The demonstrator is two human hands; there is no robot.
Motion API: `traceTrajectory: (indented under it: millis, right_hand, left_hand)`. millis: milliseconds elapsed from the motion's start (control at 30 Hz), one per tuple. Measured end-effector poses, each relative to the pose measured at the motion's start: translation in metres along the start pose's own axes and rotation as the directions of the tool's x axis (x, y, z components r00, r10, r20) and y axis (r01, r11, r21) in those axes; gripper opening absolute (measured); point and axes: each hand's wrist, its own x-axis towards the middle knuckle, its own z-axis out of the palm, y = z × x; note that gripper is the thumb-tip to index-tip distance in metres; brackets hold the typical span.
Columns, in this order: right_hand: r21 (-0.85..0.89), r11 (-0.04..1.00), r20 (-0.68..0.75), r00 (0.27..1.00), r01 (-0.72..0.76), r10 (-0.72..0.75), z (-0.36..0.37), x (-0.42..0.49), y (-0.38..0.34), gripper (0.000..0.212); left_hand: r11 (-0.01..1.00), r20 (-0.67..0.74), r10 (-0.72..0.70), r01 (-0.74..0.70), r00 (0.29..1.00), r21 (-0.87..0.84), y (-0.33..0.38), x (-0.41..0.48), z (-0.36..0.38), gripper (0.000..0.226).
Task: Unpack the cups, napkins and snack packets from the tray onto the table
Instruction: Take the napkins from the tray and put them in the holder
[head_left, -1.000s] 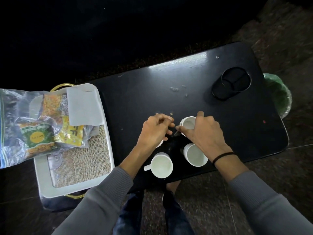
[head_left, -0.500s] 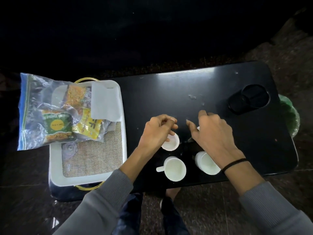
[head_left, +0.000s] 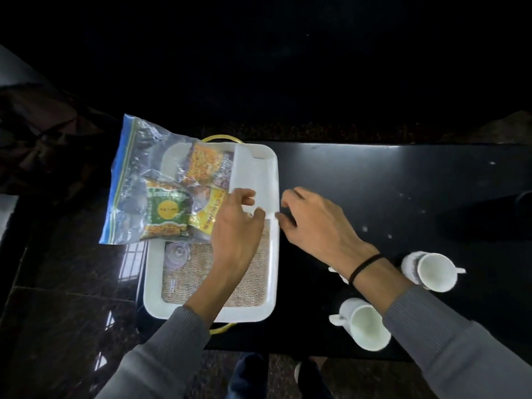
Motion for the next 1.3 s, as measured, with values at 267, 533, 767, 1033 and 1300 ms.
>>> traceTrajectory:
  millis: [267, 533, 767, 1033, 1300]
  right_hand:
    - [0.307, 0.942, 0.260, 0.964, -0.132, 0.051, 0.025, 0.039, -0.019, 0.059]
    - [0.360, 0.912, 0.273, 0.957, -0.196, 0.098, 0.030, 0.038, -0.015, 0.056]
    - [0.335, 0.925, 0.222, 0.969, -0.178, 0.105, 0.025, 0.029, -0.007, 0.048]
    - [0.553, 0.800, 0.043, 0.967, -0.232, 0.250, 0.004, 0.017, 0.005, 0.089]
    - [0.848, 0.442, 0.291, 0.954, -0.293, 0.075, -0.022, 0.022, 0.021, 0.098]
  left_hand:
    - [0.984, -0.055, -0.091, 0.098, 0.994, 0.151, -0.023, 0.037, -0.018, 0.058]
    - [0.959, -0.038, -0.160, 0.164, 0.986, 0.230, -0.019, 0.049, -0.010, 0.050]
    - [0.982, -0.074, 0.044, -0.029, 0.996, 0.184, -0.007, 0.037, -0.014, 0.026]
    - [0.956, -0.133, 0.234, -0.253, 0.963, -0.150, 0.004, 0.011, -0.039, 0.013]
    - [0.893, 0.210, 0.292, -0.188, 0.933, -0.409, 0.004, 0.015, -0.070, 0.020]
